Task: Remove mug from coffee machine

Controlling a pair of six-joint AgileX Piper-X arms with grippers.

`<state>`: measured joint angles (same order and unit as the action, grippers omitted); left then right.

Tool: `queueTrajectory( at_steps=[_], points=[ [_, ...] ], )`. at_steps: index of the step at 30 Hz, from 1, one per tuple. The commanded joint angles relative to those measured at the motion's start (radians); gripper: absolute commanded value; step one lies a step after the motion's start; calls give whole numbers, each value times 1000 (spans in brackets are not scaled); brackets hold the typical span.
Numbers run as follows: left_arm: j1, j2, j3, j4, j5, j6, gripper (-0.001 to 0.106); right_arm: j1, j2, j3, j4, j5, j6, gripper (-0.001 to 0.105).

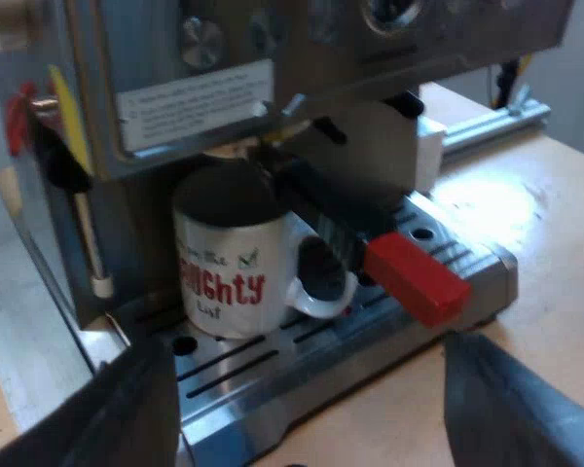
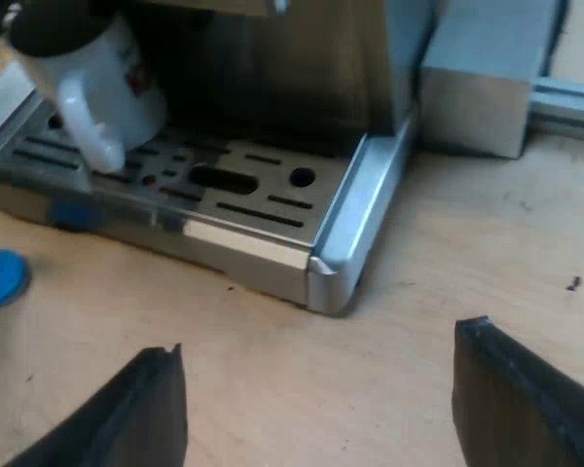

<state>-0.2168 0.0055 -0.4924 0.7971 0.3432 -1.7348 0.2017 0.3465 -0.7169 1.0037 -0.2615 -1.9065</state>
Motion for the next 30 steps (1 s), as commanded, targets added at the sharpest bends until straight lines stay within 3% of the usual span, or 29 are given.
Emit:
queueTrajectory(
  at_steps=[1, 10, 21, 22, 23, 30],
  points=[
    [-113, 55, 50, -92, 9, 41, 61, 77, 41, -13, -27, -36, -86, 60],
    [-179, 111, 158, -294, 13, 42, 61, 254, 145, -13, -134, 4, -88, 60],
    [-179, 118, 228, -310, 13, 42, 61, 420, 259, 35, -267, 89, -86, 60],
    [-179, 118, 228, -310, 13, 42, 61, 451, 279, 52, -312, 101, -77, 60],
    [-179, 118, 228, -310, 13, 42, 61, 528, 324, 103, -437, 134, -13, 60],
    [-179, 118, 228, -298, 13, 42, 61, 672, 415, 227, -747, 277, 95, 60]
  ],
)
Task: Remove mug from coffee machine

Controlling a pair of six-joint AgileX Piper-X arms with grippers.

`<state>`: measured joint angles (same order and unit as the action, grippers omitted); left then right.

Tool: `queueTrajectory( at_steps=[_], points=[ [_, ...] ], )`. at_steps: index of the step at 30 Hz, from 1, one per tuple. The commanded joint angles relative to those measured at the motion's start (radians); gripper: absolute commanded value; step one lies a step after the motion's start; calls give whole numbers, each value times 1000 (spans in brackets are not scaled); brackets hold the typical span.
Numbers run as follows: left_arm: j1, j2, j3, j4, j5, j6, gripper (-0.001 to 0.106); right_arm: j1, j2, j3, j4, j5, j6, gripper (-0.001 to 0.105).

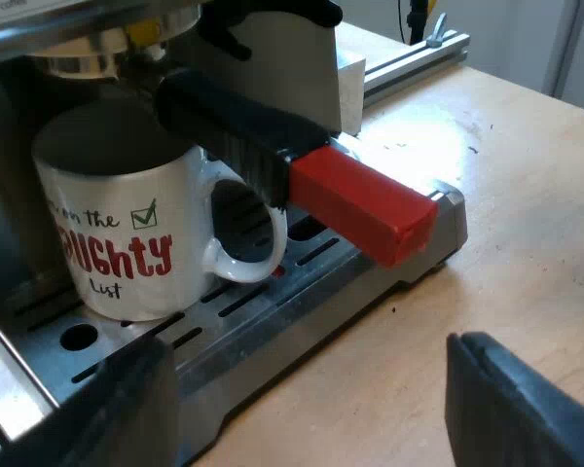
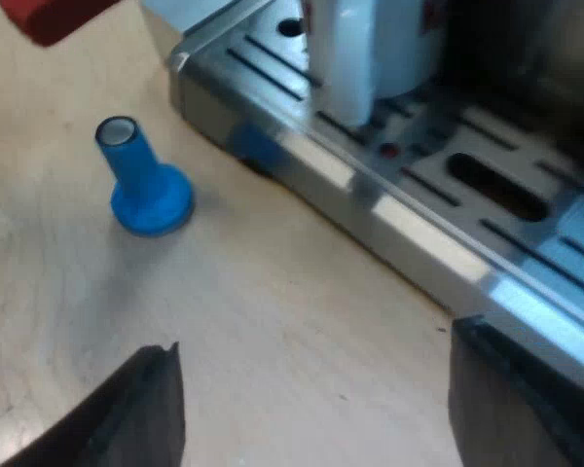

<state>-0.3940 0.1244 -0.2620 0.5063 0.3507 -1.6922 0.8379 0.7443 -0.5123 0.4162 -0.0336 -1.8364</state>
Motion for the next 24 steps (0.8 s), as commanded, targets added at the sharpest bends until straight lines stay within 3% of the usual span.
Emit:
queueTrajectory(
  at_steps=[1, 7, 17, 24],
  points=[
    [-2, -1, -3, 0, 3, 0, 61, 57, 37, 44, -224, 67, 31, 60],
    [-2, -1, 13, 5, -4, 0, 61, 128, 157, 110, -481, 144, 46, 60],
    [-2, 4, 51, -20, -18, 0, 61, 146, 383, 111, -747, 213, 48, 60],
    [-2, 4, 51, -20, -18, 0, 61, 146, 523, 111, -899, 308, 94, 60]
  ],
)
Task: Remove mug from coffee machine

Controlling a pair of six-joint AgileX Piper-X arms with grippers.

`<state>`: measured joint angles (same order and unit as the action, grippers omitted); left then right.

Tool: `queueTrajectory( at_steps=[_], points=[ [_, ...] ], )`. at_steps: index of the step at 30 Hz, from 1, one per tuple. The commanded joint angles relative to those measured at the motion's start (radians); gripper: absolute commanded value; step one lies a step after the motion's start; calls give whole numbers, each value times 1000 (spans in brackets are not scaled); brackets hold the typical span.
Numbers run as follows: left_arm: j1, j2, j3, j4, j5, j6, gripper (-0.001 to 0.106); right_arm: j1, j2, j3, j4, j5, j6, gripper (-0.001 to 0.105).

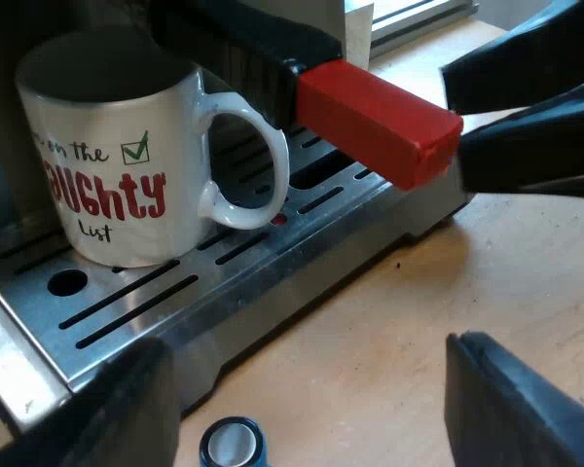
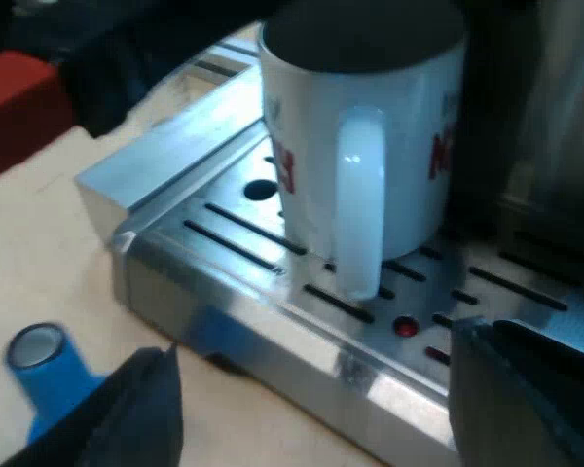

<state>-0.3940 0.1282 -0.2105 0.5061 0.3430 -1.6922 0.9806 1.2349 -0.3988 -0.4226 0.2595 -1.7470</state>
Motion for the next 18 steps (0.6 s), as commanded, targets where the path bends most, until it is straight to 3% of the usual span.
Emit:
queueTrajectory(
  at_steps=[1, 11, 18],
  points=[
    [-2, 1, -1, -19, -10, 0, 61, 3, 59, -2, -91, 15, 15, 60],
    [-2, 1, -1, -19, -10, 0, 61, 2, 276, -19, -363, 52, 24, 60],
    [-2, 1, -1, -19, -10, 0, 61, 2, 374, -101, -368, 95, 24, 60]
  ],
)
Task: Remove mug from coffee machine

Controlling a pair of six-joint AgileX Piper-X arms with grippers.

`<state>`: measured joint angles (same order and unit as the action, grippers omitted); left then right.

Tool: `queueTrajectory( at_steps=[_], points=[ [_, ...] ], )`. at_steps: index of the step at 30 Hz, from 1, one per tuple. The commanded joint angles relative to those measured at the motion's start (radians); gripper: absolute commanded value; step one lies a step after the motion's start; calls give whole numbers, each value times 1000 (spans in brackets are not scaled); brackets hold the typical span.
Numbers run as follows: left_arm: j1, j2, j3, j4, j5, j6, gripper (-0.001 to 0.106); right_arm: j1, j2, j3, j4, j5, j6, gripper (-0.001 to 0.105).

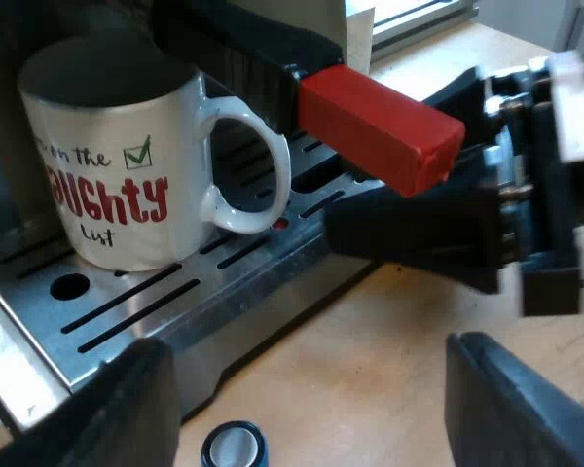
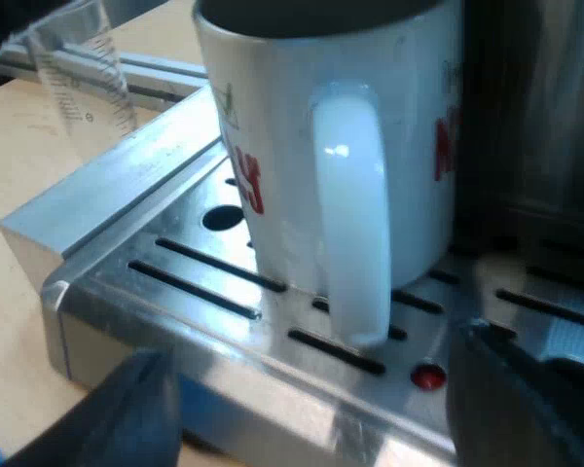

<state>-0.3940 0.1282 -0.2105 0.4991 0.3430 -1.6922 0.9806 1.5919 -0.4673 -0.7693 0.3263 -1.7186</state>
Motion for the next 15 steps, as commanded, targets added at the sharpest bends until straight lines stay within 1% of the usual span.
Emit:
queueTrajectory(
  at_steps=[1, 4, 11, 15],
  points=[
    [-2, 1, -1, -12, -10, 0, 61, 2, 35, -50, -21, 54, -5, 60],
    [-2, 1, -1, -12, -10, 0, 61, 2, 72, -91, -21, 81, -5, 60],
    [-2, 1, -1, -12, -10, 0, 61, -12, 141, -176, -17, 82, -5, 60],
    [-2, 1, -1, -12, -10, 0, 61, -49, 152, -206, -8, 82, 45, 60]
  ],
)
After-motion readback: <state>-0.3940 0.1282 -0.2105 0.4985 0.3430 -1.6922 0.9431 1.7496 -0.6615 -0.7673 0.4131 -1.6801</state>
